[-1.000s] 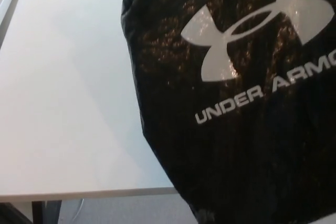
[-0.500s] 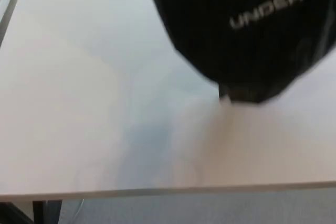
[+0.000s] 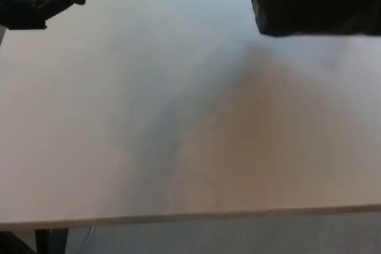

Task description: A plastic bag is kept infront of the robot in the middle of the desk and the robot uses both its hands to grab it from the top and lifts it up and then releases it.

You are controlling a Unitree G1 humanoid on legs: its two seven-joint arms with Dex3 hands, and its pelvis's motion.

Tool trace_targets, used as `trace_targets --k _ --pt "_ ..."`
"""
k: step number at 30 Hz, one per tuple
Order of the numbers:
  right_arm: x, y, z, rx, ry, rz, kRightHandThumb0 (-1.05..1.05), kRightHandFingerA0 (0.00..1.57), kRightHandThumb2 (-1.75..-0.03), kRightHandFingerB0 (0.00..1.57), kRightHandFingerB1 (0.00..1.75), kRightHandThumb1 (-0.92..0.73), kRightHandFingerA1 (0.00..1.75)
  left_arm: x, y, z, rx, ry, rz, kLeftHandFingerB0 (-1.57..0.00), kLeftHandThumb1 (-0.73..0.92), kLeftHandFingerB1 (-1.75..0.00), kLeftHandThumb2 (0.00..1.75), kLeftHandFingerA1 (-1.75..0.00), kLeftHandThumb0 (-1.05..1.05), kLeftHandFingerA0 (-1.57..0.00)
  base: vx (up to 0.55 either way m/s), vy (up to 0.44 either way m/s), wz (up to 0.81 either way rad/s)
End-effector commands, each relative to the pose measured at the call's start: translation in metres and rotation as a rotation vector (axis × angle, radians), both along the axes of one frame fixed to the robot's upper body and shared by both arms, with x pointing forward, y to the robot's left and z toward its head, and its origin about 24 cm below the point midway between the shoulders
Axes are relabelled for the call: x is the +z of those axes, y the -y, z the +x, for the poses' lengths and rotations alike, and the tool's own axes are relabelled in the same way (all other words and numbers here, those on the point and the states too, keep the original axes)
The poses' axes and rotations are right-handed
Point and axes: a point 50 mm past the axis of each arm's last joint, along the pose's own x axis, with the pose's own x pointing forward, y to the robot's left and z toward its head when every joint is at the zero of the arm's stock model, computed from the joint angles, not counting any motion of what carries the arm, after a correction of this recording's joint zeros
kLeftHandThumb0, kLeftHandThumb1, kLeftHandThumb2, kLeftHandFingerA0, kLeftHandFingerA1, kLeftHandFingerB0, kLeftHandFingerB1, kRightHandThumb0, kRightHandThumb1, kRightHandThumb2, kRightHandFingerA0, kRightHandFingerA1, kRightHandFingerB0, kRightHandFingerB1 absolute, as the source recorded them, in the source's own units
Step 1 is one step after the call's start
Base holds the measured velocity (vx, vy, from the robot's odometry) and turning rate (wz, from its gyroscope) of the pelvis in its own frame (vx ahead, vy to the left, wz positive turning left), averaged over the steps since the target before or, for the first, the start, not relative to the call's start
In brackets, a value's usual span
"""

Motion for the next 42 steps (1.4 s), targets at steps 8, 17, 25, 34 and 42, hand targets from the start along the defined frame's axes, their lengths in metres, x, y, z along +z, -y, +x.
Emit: trace_targets --k 8,17,25,34,42 --pt "-0.198 -0.053 0.02 0.662 -0.909 -0.38 -0.75 0.92 -0.59 0.42 0.39 -0.6 0.53 -0.036 -0.016 -0.056 -0.032 0.021 0.109 -0.66 0.6 -1.63 0.52 -1.75 -0.04 -0.76 0.0 0.0 0.0" --pt "-0.243 -0.007 -0.06 0.716 -0.71 -0.306 -0.86 0.32 -0.62 0.11 0.24 -0.68 0.36 -0.051 -0.02 -0.084 -0.068 0.015 -0.008 -1.03 0.44 -1.31 0.82 -1.41 0.01 -1.22 0.0 0.0 0.0" --pt "-0.278 0.044 -0.1 0.62 -0.807 -0.212 -0.91 0.36 -0.96 0.08 0.29 -0.57 0.49 -0.076 0.0 -0.133 -0.145 -0.111 -0.152 -0.63 0.55 -1.36 0.56 -1.58 -0.15 -0.81 0.0 0.0 0.0" --pt "-0.359 0.058 -0.153 0.527 -0.62 -0.168 -0.99 0.0 -0.92 0.0 0.0 -0.56 0.0 -0.097 -0.007 -0.169 -0.125 -0.171 -0.273 -0.46 0.45 -0.55 0.8 -0.7 -0.52 -0.69 0.0 0.0 0.0" --pt "-0.372 0.086 -0.19 0.342 -0.532 -0.056 -1.04 0.0 -0.63 0.0 0.0 -0.71 0.0 -0.113 -0.021 -0.189 -0.05 -0.267 -0.348 -0.31 0.64 -0.32 0.59 -0.41 -0.59 -0.36 0.0 0.0 0.0"
